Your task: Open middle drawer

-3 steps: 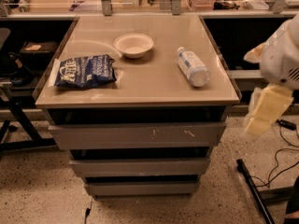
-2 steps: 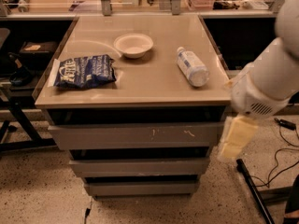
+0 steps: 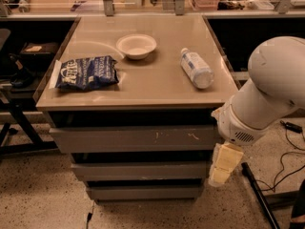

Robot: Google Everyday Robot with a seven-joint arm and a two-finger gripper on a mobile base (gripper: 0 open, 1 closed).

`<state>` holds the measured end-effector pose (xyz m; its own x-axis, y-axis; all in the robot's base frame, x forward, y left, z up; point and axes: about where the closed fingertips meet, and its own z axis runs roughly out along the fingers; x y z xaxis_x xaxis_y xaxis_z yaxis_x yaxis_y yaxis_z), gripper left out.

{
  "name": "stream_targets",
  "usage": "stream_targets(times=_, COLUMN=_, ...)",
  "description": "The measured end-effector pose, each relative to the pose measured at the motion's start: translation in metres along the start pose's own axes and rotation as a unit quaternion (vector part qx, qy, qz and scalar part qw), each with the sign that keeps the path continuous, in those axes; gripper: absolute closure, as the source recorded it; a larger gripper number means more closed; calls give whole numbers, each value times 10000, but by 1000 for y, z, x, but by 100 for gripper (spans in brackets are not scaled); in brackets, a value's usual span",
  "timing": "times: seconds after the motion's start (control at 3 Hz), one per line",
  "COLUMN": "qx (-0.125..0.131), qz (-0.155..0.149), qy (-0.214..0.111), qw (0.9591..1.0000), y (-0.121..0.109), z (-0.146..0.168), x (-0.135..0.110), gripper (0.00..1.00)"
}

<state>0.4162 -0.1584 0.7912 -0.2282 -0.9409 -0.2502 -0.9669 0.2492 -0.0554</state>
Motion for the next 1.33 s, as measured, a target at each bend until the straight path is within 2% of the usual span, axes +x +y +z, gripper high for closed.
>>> stream_targets(times=0.33, qx=-238, qz=68, qy=-75, qw=9997, y=18, z=33, x=4, gripper=0)
stream_targets(times=0.67, qx=-594, qz=238, qy=-199, qw=9978, y=37, z=95, x=3, gripper=0)
stream_targets(times=1.33, qx=-1130, qz=519, qy=-373, qw=9915, y=56, z=184, x=3, gripper=0)
